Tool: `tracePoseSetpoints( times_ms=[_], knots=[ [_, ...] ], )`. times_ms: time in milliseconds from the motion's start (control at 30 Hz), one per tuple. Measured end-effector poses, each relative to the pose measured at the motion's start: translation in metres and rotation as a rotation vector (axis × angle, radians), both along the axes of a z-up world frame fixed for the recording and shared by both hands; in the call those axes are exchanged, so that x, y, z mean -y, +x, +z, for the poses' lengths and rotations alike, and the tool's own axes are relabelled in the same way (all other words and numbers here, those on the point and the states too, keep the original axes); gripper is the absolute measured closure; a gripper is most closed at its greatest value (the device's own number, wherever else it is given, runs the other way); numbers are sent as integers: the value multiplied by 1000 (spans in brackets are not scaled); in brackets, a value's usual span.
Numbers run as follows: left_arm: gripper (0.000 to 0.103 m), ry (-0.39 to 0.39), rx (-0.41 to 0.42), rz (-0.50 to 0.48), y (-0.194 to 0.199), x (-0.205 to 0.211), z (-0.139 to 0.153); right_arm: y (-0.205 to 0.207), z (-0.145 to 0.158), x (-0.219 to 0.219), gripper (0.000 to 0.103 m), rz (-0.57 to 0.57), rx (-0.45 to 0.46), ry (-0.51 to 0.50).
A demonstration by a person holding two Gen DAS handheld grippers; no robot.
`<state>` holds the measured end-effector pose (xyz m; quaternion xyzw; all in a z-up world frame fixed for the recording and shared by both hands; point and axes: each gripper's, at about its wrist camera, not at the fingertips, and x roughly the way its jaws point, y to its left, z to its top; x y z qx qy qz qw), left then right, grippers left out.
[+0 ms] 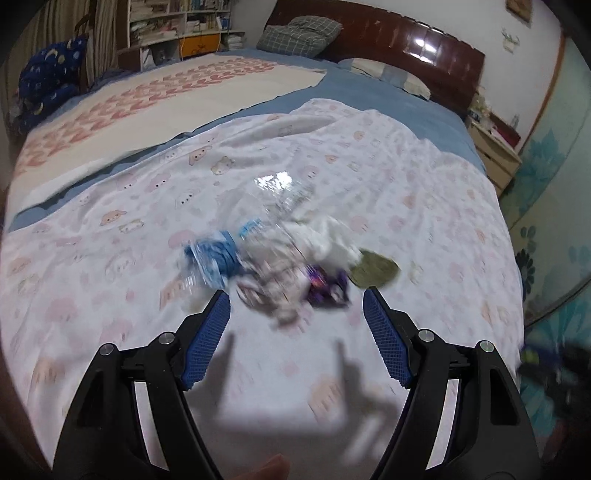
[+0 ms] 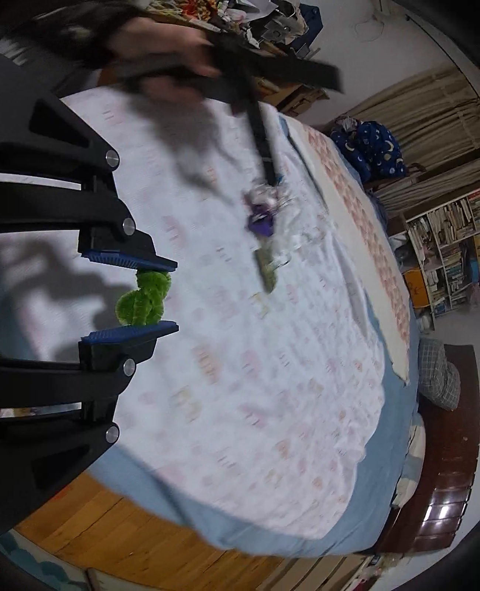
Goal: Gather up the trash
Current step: 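Grasp white tissue with the left gripper while the right gripper holds the green scrubber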
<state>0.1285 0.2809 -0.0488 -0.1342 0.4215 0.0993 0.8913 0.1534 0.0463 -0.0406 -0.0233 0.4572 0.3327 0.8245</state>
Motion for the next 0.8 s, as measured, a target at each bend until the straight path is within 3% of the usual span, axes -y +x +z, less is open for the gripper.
tracePoseSetpoints(
  times_ms=[233,433,667,733,800],
  knots=[
    [28,-74,20,-13,25,-7,-6,-3,-33,34,75,-53,-61,39],
    [28,49,70,-81,36,38,12,1,-31,36,75,-50,-61,77],
    [28,25,38,-53,51,37,0,0,-26,35,75,-51,-64,95],
    [39,-3,44,-33,53,30,-3,0,-25,38,75,-56,-62,95],
    [40,-3,44,-12,50,26,-2,-1,-26,42,75,-64,-63,95]
  ],
)
